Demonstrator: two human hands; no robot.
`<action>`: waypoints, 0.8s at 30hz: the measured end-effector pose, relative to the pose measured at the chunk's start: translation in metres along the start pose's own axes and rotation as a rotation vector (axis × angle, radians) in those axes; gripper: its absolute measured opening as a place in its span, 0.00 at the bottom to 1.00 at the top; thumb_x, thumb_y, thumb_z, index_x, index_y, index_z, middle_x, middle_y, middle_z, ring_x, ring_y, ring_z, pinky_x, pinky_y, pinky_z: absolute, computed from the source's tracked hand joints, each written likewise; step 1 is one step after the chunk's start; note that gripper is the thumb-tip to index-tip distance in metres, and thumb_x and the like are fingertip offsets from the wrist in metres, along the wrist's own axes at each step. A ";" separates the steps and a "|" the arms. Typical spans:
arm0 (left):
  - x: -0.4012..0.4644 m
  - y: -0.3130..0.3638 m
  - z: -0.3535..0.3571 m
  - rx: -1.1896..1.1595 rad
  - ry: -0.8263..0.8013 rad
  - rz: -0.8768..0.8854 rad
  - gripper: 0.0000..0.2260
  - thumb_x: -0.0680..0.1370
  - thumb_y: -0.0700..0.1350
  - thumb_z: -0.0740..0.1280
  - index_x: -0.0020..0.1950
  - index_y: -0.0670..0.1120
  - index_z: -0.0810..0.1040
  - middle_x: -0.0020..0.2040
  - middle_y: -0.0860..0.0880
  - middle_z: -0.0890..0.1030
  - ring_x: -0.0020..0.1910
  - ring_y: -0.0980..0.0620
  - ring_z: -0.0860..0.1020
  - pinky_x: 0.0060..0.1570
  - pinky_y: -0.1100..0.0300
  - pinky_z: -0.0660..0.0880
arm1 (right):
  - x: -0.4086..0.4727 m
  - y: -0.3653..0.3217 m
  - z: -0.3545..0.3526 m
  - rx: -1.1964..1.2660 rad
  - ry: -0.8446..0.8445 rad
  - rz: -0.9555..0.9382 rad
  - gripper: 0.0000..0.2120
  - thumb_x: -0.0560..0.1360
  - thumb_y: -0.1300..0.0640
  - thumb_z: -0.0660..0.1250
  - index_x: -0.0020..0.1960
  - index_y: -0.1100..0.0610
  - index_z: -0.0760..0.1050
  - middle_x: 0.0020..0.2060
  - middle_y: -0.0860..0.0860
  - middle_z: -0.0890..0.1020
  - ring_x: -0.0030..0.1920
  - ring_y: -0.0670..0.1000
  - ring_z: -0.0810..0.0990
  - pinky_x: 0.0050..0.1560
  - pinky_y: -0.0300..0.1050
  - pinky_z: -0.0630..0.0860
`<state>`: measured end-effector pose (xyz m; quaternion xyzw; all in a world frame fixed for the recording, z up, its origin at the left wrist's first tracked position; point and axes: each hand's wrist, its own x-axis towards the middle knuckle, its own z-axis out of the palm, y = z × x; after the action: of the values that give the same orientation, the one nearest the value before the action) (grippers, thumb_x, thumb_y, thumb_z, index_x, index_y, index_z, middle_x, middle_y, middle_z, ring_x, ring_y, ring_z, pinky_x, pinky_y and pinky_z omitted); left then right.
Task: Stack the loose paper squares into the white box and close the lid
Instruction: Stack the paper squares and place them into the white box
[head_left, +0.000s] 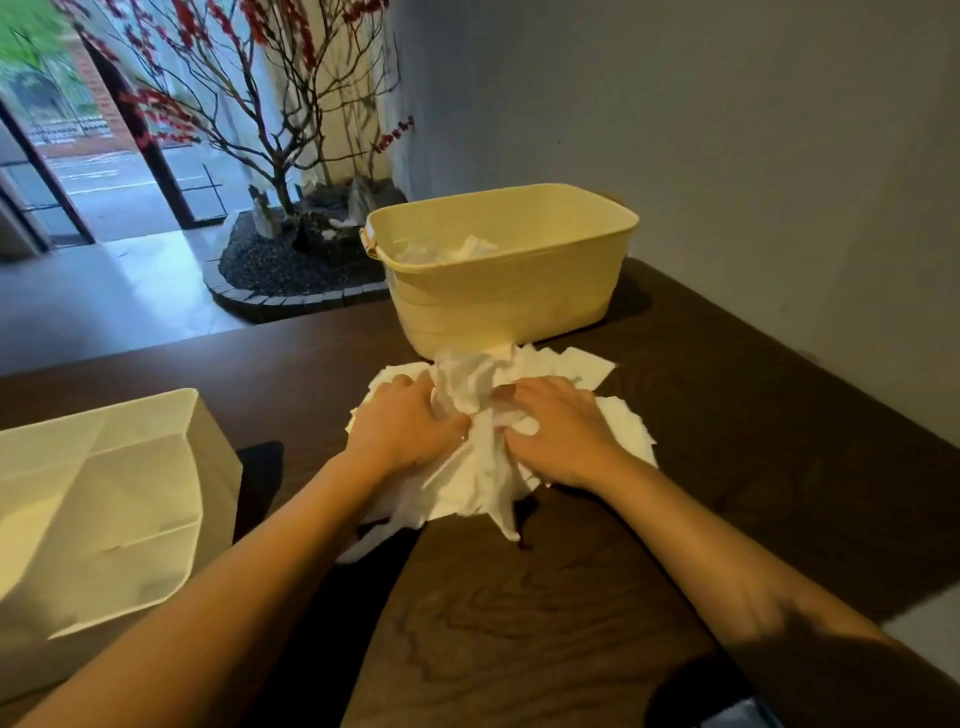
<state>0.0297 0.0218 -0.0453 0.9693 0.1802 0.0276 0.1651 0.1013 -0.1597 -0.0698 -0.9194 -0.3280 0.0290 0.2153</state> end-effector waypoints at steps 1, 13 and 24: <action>-0.003 -0.003 -0.006 -0.109 0.029 -0.012 0.24 0.77 0.62 0.65 0.70 0.53 0.71 0.65 0.45 0.76 0.61 0.43 0.75 0.56 0.49 0.73 | -0.002 -0.013 0.003 0.158 -0.024 -0.033 0.24 0.74 0.39 0.59 0.67 0.46 0.74 0.65 0.47 0.76 0.68 0.51 0.70 0.66 0.51 0.68; -0.044 -0.043 -0.022 -0.336 0.209 -0.010 0.28 0.79 0.65 0.62 0.76 0.57 0.63 0.74 0.45 0.67 0.71 0.45 0.67 0.64 0.50 0.68 | -0.003 -0.045 0.004 0.624 0.059 0.126 0.20 0.79 0.56 0.65 0.70 0.44 0.72 0.67 0.46 0.74 0.66 0.47 0.72 0.65 0.54 0.75; -0.043 -0.054 -0.020 -0.136 0.130 -0.032 0.15 0.77 0.46 0.68 0.64 0.50 0.78 0.65 0.49 0.75 0.56 0.54 0.70 0.56 0.61 0.68 | 0.015 -0.051 -0.008 0.024 -0.234 0.012 0.31 0.77 0.58 0.60 0.77 0.39 0.58 0.78 0.42 0.57 0.77 0.52 0.54 0.75 0.55 0.54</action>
<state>-0.0311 0.0604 -0.0441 0.9490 0.2037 0.1000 0.2189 0.0849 -0.1181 -0.0403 -0.9090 -0.3451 0.1413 0.1862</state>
